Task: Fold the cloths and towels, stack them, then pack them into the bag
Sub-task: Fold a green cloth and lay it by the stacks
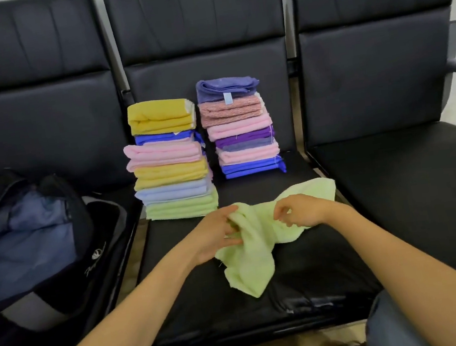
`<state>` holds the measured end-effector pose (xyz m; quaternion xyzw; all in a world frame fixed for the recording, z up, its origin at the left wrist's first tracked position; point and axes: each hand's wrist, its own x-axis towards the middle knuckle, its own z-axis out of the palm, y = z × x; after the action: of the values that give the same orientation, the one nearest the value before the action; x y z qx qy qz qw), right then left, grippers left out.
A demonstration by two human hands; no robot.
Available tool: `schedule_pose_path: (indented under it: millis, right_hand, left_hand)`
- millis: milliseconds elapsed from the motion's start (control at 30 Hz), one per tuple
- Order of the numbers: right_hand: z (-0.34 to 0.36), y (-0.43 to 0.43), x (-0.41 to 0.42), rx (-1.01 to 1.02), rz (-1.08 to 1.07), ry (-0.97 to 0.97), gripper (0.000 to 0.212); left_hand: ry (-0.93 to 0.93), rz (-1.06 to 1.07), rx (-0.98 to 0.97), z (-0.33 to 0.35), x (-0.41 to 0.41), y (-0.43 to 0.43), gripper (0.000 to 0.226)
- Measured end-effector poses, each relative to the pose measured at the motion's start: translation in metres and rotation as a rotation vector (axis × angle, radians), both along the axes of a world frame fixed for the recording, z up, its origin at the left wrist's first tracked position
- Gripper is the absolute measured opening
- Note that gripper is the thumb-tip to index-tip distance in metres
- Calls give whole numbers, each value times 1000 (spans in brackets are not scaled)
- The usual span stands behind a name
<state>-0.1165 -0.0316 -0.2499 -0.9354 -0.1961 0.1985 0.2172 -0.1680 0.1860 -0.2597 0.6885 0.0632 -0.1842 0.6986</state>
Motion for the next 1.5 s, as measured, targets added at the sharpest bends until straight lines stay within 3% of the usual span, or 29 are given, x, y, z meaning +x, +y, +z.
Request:
schedule_pose_path:
  millis: [100, 200, 267, 367, 433, 533, 633, 767, 867, 967, 1100, 1200, 1300, 1500]
  right_hand:
    - [5, 9, -11, 292, -48, 180, 12]
    - [10, 25, -25, 324, -18, 241, 42]
    - [5, 35, -30, 302, -20, 201, 50]
    - [-6, 43, -27, 353, -55, 92, 27]
    - [-5, 42, -22, 542, -173, 126, 6]
    - [5, 37, -14, 820, -363, 209, 14]
    - [9, 33, -12, 766, -348, 112, 19]
    - [10, 28, -12, 597, -162, -33, 25]
    - [3, 19, -6, 280, 10, -104, 54]
    - [-16, 13, 2, -79, 67, -143, 39]
    - [-33, 7, 8, -265, -5, -149, 38]
    - [-32, 16, 5, -42, 13, -284, 36]
    - [-24, 41, -10, 316, 32, -213, 35]
    - [-16, 51, -7, 374, -60, -302, 15]
  left_hand:
    - [-185, 71, 309, -7, 1, 5, 35]
    - [-354, 157, 564, -3, 1, 8, 7]
    - [-429, 177, 659, 2, 0, 5, 14]
    - [-540, 202, 686, 8, -1, -1, 30]
    - [-565, 207, 623, 14, 2, 2, 32]
    - [-500, 200, 454, 17, 7, 15, 26]
    - [-426, 226, 293, 15, 10, 20, 23]
    - [-319, 95, 257, 16, 9, 23, 33]
    - [-246, -84, 483, 13, 9, 34, 39]
    - [-150, -232, 645, -1, 9, 47, 46]
    - [-173, -143, 912, -22, 14, 55, 19]
    - [-376, 25, 853, -18, 16, 49, 9]
    - [-479, 14, 666, -4, 10, 34, 12]
    - [-580, -59, 476, 14, -1, 22, 11]
